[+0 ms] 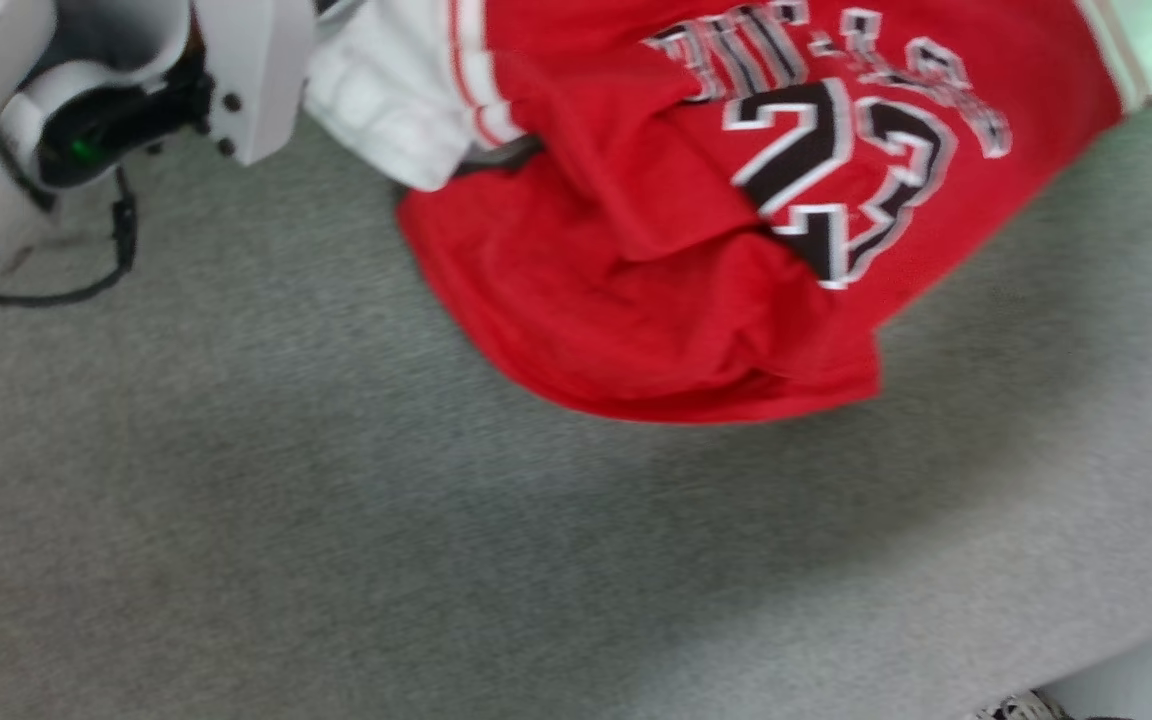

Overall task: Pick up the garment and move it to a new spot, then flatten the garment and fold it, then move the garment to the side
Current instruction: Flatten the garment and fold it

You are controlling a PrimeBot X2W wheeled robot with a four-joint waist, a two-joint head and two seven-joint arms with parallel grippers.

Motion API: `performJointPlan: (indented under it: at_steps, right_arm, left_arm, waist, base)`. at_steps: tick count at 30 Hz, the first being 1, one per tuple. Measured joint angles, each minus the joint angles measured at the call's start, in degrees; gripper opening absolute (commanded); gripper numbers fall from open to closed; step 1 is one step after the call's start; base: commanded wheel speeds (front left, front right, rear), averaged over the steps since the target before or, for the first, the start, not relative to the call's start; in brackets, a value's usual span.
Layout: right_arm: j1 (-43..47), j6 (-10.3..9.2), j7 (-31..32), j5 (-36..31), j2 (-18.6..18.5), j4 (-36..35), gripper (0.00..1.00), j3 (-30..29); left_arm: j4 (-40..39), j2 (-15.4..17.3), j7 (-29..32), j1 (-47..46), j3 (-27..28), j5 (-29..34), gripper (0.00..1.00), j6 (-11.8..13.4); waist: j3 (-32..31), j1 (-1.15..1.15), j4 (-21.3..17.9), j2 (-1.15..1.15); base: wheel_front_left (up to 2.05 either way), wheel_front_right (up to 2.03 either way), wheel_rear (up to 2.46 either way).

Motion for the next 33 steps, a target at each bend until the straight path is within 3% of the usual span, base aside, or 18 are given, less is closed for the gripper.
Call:
performJointPlan:
  at_steps: [10, 11, 12, 13, 26, 33]
  right_arm:
    - [-6.0, -0.05, -0.5, 0.6, -0.7, 11.5, 0.97, 0.6]
    - [-6.3, -0.07, -0.6, 0.7, -0.9, 11.9, 0.47, 1.0]
    - [-6.6, -0.08, -1.2, 0.8, -1.0, 12.3, 0.10, 1.0]
    - [-6.9, -0.08, -1.5, 1.2, -1.1, 12.8, 0.00, 1.1]
    - [-7.8, -0.03, -10.1, 3.7, -1.0, 12.5, 0.00, 6.7]
    - [-14.9, 0.01, -20.4, 0.6, -1.8, 14.1, 0.00, 6.3]
  left_arm:
    - [-3.8, -1.4, -1.4, -1.5, 0.5, 0.1, 0.00, -0.1]
    - [-3.9, -1.4, -1.5, -1.5, 0.5, 0.0, 0.00, -0.1]
    - [-4.0, -1.5, -1.7, -1.5, 0.5, -0.2, 0.00, -0.1]
    - [-3.8, -1.5, -2.1, -1.5, 0.5, -0.8, 0.00, -0.1]
    - [6.0, -4.1, -15.7, 2.3, -0.6, -7.6, 0.00, 0.1]
    - [16.0, -6.9, -24.8, -0.8, 2.8, -9.6, 0.00, 0.1]
  waist:
    - [3.3, 0.00, 4.7, 0.00]
    - [3.4, 0.00, 5.0, 0.00]
    - [3.5, 0.00, 5.2, 0.00]
    - [3.6, 0.00, 5.3, 0.00]
    - [-1.7, 0.00, 7.0, 0.00]
    - [-5.9, 0.00, 9.4, 0.00]
  base:
    - [0.00, 0.00, 0.00]
    - [0.00, 0.00, 0.00]
    - [0.00, 0.00, 0.00]
    - [0.00, 0.00, 0.00]
    - [0.00, 0.00, 0.00]
    - [0.00, 0.00, 0.00]
